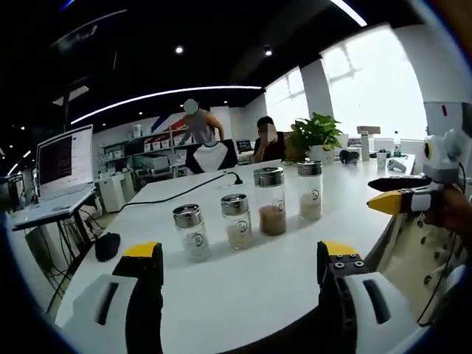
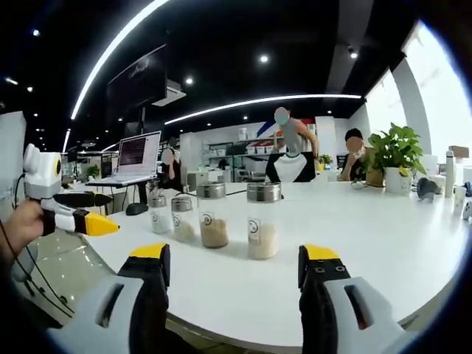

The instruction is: Rotate the seasoning bottle until the label or dispensing opening points toward the visible target arrow and the bottle remains upright within the marked orientation range

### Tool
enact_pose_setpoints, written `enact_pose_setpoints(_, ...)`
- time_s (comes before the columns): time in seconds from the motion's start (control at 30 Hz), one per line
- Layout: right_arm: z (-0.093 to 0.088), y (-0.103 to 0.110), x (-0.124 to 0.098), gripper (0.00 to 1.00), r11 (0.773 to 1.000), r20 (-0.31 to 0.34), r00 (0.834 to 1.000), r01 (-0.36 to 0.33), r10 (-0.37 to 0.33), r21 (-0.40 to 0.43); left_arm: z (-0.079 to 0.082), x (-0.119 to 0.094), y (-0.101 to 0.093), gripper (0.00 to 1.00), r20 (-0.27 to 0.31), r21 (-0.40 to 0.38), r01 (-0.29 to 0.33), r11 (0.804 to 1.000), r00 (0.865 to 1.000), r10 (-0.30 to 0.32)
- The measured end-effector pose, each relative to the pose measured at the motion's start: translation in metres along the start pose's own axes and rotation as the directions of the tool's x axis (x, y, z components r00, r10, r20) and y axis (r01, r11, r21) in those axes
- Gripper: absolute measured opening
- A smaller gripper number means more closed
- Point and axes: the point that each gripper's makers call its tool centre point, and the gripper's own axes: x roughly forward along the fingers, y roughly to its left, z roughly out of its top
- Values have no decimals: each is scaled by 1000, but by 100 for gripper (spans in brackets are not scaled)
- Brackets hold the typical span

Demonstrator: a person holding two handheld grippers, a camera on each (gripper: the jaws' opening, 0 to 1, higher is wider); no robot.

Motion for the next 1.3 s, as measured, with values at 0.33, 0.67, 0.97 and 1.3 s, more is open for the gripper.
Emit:
enact_pose_setpoints(0.33, 6, 0, -13, 67, 999, 6, 1000, 31, -30, -25, 5, 2, 0, 90, 27, -13, 28, 1000, 999, -27)
enact_pose_setpoints(0.67, 3, -1, -30, 67, 998, 2, 998, 56, -56, -19, 8, -7, -9, 89, 48, 6, 32, 999, 998, -32)
enact_pose_setpoints(0.97, 8, 1, -36, 67, 999, 15, 999, 45, -45, -29, 10, -13, -11, 89, 50, 8, 13, 1000, 999, -14)
enact_pose_setpoints(1.3, 3, 5, -35, 67, 999, 6, 999, 43, -43, -21, 5, -15, -7, 89, 33, 13, 9, 1000, 999, -9)
